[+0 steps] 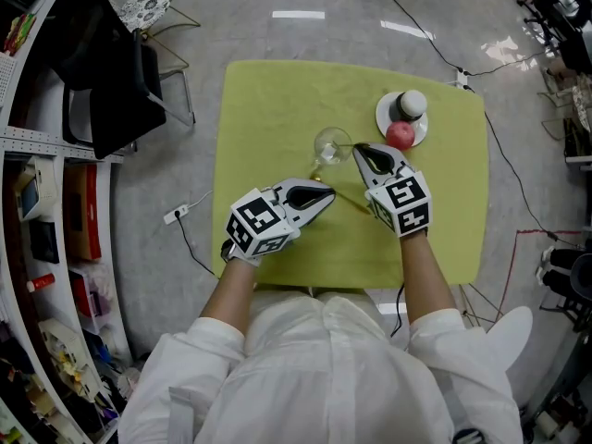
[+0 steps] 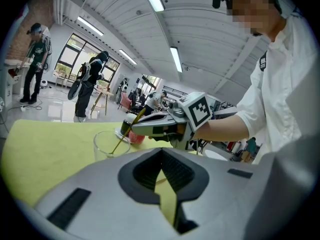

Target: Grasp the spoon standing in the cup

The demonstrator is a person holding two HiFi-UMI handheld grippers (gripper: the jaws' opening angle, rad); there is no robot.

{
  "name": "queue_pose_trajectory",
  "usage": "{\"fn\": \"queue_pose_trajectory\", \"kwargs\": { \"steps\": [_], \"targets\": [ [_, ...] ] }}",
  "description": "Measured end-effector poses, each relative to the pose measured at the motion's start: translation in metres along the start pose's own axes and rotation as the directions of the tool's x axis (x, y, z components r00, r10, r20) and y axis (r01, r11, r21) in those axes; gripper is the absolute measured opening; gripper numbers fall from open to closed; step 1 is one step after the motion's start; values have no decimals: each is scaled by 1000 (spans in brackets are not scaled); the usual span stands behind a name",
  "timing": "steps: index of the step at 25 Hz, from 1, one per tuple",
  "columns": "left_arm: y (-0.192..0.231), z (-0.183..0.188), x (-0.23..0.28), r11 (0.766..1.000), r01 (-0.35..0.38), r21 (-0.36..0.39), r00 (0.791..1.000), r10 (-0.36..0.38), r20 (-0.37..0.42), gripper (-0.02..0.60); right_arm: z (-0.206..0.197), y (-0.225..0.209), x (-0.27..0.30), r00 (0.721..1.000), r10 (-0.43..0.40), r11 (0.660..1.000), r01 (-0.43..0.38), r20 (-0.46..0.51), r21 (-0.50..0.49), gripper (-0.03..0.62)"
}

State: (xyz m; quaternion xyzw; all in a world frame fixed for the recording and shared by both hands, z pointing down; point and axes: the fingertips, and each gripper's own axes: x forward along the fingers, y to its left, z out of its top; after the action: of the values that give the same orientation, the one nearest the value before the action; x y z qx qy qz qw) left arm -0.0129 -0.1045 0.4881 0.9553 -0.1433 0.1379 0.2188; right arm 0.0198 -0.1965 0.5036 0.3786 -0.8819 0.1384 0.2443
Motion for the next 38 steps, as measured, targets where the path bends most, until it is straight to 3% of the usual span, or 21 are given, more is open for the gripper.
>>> {"fn": "queue_pose_trajectory", "kwargs": {
  "steps": [31,38],
  "targets": [
    [-36,0,13,999,1,47,1000,-2,13,3,41,3,-73,977,-44,999,46,209,-6,6],
    [-46,-5,20,999,6,46,1000,-7,10,3,23,3,-83,982,-58,997,65,178,-34,6]
  ]
}}
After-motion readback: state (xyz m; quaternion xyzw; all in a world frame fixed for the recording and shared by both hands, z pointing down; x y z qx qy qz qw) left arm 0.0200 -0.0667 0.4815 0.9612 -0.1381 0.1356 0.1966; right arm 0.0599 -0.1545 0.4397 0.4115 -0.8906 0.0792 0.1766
